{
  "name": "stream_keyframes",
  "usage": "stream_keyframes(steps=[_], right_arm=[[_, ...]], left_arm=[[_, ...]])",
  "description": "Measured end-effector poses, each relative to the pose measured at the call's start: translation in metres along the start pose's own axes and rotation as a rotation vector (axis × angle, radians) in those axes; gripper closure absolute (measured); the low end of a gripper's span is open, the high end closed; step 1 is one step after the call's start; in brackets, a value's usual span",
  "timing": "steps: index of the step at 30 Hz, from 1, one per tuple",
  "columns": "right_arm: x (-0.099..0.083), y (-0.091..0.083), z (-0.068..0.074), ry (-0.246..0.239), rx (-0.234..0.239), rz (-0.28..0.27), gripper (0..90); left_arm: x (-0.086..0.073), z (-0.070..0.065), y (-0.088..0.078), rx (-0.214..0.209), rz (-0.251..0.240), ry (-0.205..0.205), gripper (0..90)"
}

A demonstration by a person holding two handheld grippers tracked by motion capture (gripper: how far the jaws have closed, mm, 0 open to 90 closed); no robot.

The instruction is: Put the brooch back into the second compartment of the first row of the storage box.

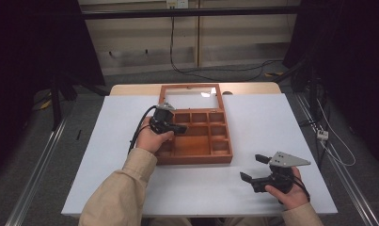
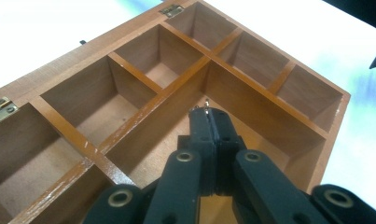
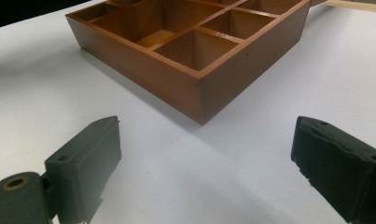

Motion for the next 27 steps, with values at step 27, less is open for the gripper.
stream_keyframes(steps=[27], right_arm=[[0.000, 0.001, 0.001, -0.003, 0.007, -0.001, 8.3]], left_arm=[[0.014, 0.013, -0.001, 0.029, -0.006, 0.000, 90.0]])
Point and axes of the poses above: each handheld gripper's, and its own axes: y roughly forward along the jaws, x roughly out of its top, z roughly to its left, the point moved 7 cm from there along y, roughly forward along the jaws, and after that the axes turned 3 degrees about -y, right-handed, at the moved point
